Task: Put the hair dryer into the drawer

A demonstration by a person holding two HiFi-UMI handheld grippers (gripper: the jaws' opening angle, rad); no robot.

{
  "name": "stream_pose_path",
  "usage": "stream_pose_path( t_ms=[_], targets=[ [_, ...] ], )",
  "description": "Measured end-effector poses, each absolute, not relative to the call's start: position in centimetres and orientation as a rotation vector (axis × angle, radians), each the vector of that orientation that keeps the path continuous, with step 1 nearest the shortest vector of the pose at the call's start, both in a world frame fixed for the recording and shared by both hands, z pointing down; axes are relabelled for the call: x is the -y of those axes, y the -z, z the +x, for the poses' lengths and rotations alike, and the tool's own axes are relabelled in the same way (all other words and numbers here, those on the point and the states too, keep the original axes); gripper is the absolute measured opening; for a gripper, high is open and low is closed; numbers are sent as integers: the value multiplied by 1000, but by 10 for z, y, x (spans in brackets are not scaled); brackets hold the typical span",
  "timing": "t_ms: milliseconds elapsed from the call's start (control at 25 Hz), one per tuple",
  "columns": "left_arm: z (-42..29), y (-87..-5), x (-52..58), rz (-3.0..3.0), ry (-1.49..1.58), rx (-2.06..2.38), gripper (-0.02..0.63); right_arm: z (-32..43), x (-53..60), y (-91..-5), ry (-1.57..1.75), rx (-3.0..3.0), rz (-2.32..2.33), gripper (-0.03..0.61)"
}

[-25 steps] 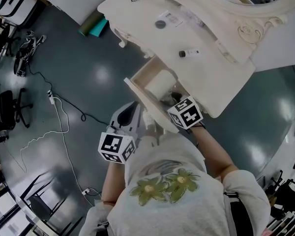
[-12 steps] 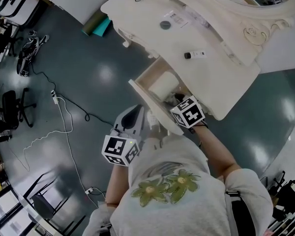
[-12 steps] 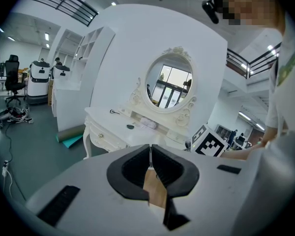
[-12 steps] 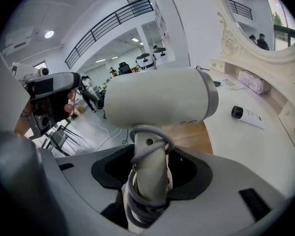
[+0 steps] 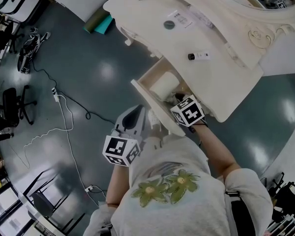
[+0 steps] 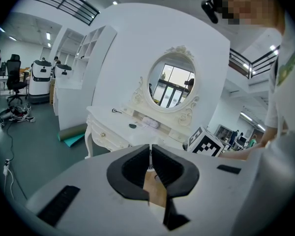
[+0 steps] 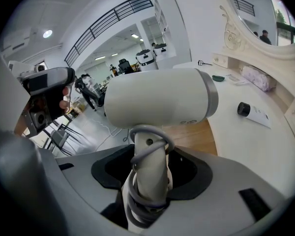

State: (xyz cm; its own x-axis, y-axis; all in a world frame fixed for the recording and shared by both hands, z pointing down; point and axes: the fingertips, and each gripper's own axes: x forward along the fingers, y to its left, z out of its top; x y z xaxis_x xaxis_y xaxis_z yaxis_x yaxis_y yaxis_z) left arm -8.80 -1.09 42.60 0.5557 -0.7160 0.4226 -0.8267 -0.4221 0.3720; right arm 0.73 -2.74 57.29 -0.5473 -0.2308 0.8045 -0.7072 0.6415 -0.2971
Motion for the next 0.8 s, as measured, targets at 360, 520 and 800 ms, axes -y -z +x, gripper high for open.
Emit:
stream_pose_path(
  t_ms=[360,520,800],
  targets=[
    [-90,-432,19,2233,-268,1231,23,4,33,-584,-813,2083,717,219],
    [-90,-435,21,2227,-268,1231,23,4,34,-590,-817,2073,712,219],
    [-94,-440,22,2214,-274,1229,23,2,35,-600,-820,2050,697,219]
  ],
)
